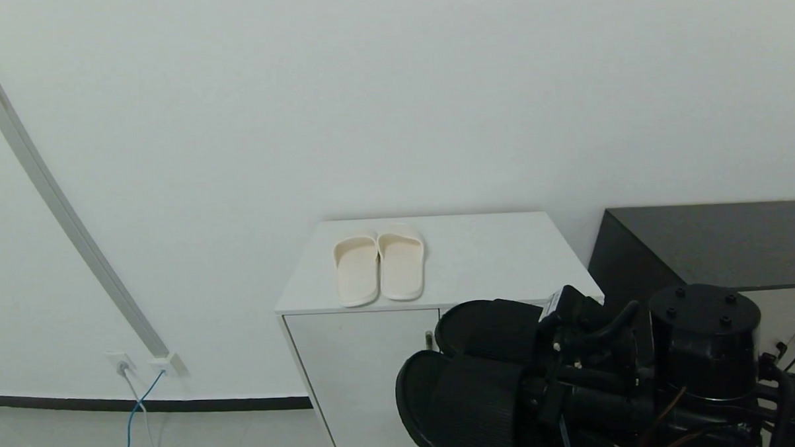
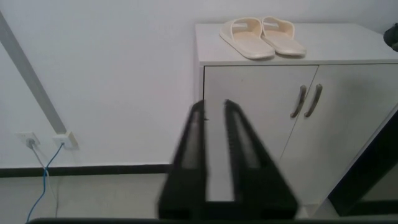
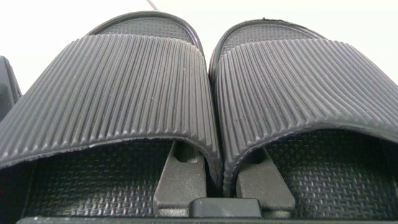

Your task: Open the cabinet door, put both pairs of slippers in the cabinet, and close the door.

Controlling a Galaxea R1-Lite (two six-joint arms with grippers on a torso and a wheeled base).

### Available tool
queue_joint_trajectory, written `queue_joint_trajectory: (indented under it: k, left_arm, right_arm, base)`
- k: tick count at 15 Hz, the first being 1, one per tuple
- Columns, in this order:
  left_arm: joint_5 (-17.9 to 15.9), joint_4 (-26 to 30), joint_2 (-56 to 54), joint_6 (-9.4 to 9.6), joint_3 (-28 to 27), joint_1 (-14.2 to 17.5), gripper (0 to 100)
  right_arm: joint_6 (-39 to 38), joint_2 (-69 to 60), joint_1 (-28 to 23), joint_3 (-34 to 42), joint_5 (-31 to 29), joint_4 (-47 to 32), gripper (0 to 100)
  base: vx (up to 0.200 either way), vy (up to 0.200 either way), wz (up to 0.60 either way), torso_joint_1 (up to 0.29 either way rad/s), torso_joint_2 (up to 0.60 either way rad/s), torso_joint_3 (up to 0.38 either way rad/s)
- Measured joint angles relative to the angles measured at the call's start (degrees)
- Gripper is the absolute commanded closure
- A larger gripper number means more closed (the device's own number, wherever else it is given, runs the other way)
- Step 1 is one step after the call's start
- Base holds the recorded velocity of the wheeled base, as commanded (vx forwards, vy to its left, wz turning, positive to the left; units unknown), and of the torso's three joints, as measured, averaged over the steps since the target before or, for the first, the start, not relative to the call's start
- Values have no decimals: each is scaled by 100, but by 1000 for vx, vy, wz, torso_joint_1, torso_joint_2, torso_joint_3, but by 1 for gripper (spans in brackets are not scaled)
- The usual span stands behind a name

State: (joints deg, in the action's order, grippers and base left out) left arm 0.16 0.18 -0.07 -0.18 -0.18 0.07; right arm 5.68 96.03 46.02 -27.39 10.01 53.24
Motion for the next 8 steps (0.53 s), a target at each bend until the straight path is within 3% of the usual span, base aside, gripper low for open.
queue_joint_trajectory:
  k: [8]
  left_arm:
    - [-2, 0, 0, 2, 0, 0, 0]
  right_arm:
    - [15, 2, 10, 22, 2, 9, 100]
  base:
    - [0, 0, 0, -158, 371, 207]
